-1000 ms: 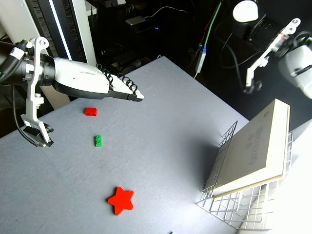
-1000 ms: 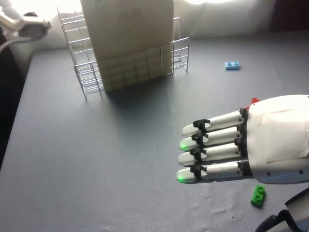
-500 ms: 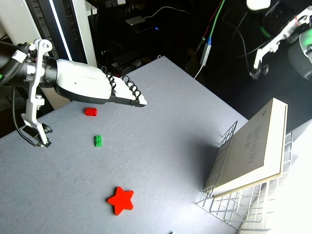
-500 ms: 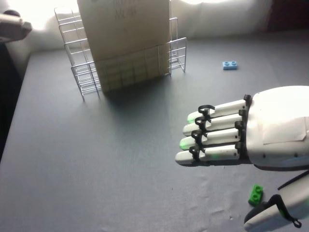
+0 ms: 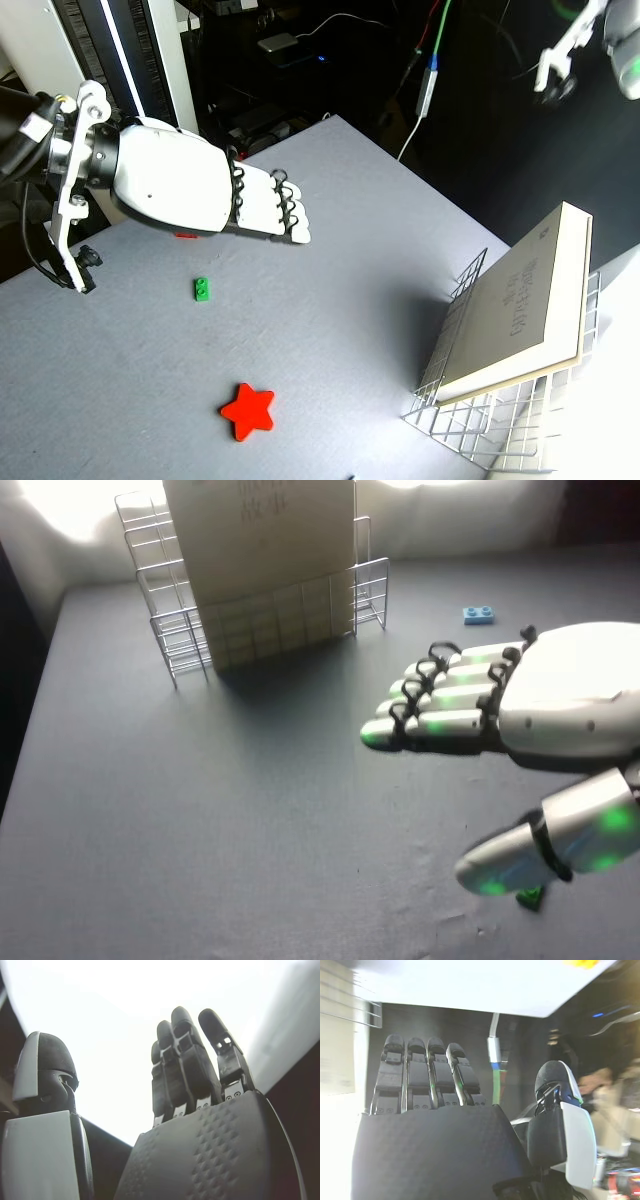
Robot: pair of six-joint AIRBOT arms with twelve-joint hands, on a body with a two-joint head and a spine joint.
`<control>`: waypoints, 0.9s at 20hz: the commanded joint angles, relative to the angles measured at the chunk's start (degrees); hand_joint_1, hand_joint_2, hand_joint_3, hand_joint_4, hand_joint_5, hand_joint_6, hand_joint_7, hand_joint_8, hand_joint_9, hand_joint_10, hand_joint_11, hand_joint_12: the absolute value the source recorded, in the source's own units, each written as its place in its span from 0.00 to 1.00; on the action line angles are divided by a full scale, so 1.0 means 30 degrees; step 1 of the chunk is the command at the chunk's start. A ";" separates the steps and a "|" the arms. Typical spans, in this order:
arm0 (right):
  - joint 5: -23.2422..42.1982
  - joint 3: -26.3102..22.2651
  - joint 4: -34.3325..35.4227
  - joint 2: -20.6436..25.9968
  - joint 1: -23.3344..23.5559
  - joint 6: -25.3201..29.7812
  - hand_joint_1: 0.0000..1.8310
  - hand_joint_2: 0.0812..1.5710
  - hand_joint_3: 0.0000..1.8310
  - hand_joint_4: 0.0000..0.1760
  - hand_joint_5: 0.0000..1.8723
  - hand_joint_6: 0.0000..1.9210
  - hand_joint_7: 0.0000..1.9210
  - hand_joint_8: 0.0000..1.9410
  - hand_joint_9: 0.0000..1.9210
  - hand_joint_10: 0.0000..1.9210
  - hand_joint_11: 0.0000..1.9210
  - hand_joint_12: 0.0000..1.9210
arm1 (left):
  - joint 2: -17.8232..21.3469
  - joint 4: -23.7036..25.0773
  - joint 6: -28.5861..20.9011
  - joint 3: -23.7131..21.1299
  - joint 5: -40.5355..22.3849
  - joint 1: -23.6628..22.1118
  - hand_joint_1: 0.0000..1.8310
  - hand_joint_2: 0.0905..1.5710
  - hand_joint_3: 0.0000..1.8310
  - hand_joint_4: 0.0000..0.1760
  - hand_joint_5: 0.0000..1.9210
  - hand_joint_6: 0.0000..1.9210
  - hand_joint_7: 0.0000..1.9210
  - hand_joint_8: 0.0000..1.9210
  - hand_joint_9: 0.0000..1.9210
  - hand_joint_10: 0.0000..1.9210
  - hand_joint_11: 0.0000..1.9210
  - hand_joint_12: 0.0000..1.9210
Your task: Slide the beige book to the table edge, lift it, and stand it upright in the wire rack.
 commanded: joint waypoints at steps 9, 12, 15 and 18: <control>-0.0895 -0.0051 0.0461 0.0043 0.0277 0.0107 0.00 0.68 0.00 0.00 0.02 0.01 0.01 0.00 0.00 0.00 0.00 0.00 | 0.2801 0.0365 0.7743 -0.3834 0.1467 0.1985 0.56 0.59 0.00 0.00 0.25 0.01 0.32 0.01 0.32 0.01 0.02 0.57; -0.0945 -0.0051 0.0461 0.0039 0.0307 0.0092 0.00 0.69 0.00 0.00 0.03 0.01 0.02 0.00 0.00 0.00 0.01 0.00 | 0.3066 0.0365 1.0241 -0.4892 -0.0368 0.2163 0.57 0.60 0.00 0.00 0.27 0.02 0.33 0.01 0.32 0.01 0.01 0.60; -0.0968 -0.0051 0.0461 0.0003 0.0336 -0.0084 0.00 0.69 0.00 0.00 0.03 0.00 0.02 0.00 0.00 0.00 0.01 0.01 | 0.2973 0.0365 1.0373 -0.4644 -0.0106 0.2837 0.56 0.60 0.00 0.00 0.27 0.02 0.34 0.01 0.33 0.02 0.02 0.61; -0.1037 -0.0047 0.0459 0.0005 0.0355 -0.0181 0.00 0.70 0.00 0.00 0.06 0.00 0.05 0.00 0.04 0.00 0.04 0.03 | 0.2950 0.0365 1.0589 -0.4594 -0.0553 0.2869 0.55 0.60 0.00 0.00 0.29 0.03 0.34 0.01 0.34 0.03 0.05 0.61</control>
